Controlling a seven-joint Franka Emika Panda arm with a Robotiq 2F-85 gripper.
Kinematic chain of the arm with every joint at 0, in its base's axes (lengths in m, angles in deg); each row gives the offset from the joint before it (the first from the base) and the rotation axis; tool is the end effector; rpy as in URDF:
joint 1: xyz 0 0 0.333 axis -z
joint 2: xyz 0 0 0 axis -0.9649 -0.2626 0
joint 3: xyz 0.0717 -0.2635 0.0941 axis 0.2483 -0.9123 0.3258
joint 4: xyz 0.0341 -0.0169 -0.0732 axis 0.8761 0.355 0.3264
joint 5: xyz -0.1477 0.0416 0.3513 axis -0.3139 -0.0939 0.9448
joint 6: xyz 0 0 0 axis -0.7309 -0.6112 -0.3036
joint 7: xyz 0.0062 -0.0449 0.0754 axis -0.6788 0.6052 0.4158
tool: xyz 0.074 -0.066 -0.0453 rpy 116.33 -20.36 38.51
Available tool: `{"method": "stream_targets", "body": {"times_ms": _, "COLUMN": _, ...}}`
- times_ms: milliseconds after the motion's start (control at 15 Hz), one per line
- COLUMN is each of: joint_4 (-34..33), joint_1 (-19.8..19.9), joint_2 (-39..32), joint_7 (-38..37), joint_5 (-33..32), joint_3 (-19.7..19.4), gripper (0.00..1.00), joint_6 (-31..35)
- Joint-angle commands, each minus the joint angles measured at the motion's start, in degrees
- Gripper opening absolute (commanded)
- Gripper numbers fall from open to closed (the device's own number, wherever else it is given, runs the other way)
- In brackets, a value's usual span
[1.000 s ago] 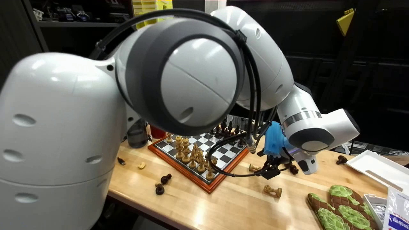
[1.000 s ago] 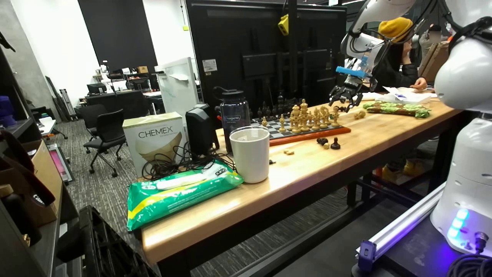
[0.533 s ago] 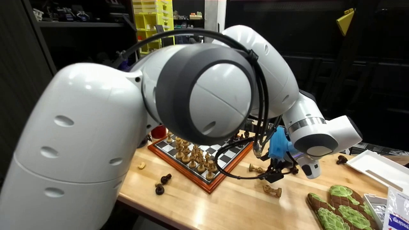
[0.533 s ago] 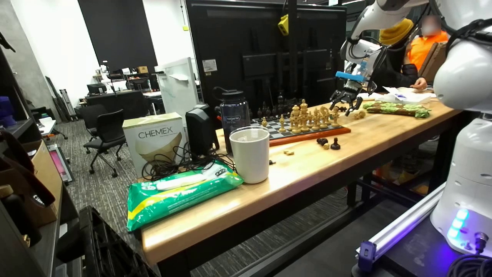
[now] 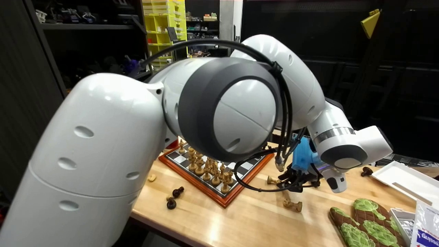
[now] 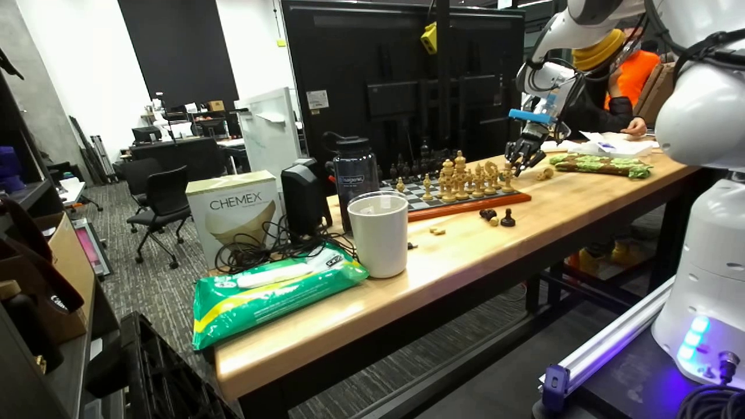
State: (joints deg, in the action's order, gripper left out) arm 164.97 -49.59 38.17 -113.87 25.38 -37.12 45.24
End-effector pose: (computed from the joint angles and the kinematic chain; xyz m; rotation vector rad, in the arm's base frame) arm 0.5151 -0.3612 0.2636 -1.8737 1.7343 0.3901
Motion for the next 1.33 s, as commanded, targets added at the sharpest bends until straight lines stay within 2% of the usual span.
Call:
{"method": "stream_targets", "body": {"times_ms": 0, "joint_4": -1.3, "joint_1": 1.1, "joint_2": -0.4, "joint_7": -0.8, "joint_5": 1.2, "joint_3": 0.2, "gripper": 0.06, "joint_6": -2.1}}
{"method": "stream_targets", "body": {"times_ms": 67, "joint_4": -1.1, "joint_1": 1.1, "joint_2": -0.2, "joint_7": -0.3, "joint_5": 1.2, "joint_3": 0.2, "gripper": 0.01, "joint_6": -2.0}}
{"method": "stream_targets", "body": {"times_ms": 200, "joint_4": 0.0, "joint_1": 1.0, "joint_2": 0.8, "joint_7": 0.7, "joint_5": 1.0, "joint_3": 0.0, "gripper": 0.05, "joint_6": -1.1}}
{"method": "stream_targets", "body": {"times_ms": 467, "joint_4": 3.0, "joint_1": -0.2, "joint_2": 3.8, "joint_7": 2.5, "joint_5": -0.5, "joint_3": -0.4, "gripper": 0.05, "joint_6": 1.2}}
{"method": "stream_targets", "body": {"times_ms": 800, "joint_4": 9.5, "joint_1": -3.9, "joint_2": 9.9, "joint_7": 3.7, "joint_5": -5.7, "joint_3": -1.0, "gripper": 0.05, "joint_6": 7.7}}
{"method": "stream_targets", "body": {"times_ms": 1000, "joint_4": 15.4, "joint_1": -7.5, "joint_2": 15.0, "joint_7": 2.4, "joint_5": -12.0, "joint_3": -0.9, "gripper": 0.05, "joint_6": 14.9}}
{"method": "stream_targets", "body": {"times_ms": 1267, "joint_4": 24.7, "joint_1": -13.5, "joint_2": 22.2, "joint_7": -3.3, "joint_5": -24.8, "joint_3": -0.9, "gripper": 0.05, "joint_6": 27.8}}
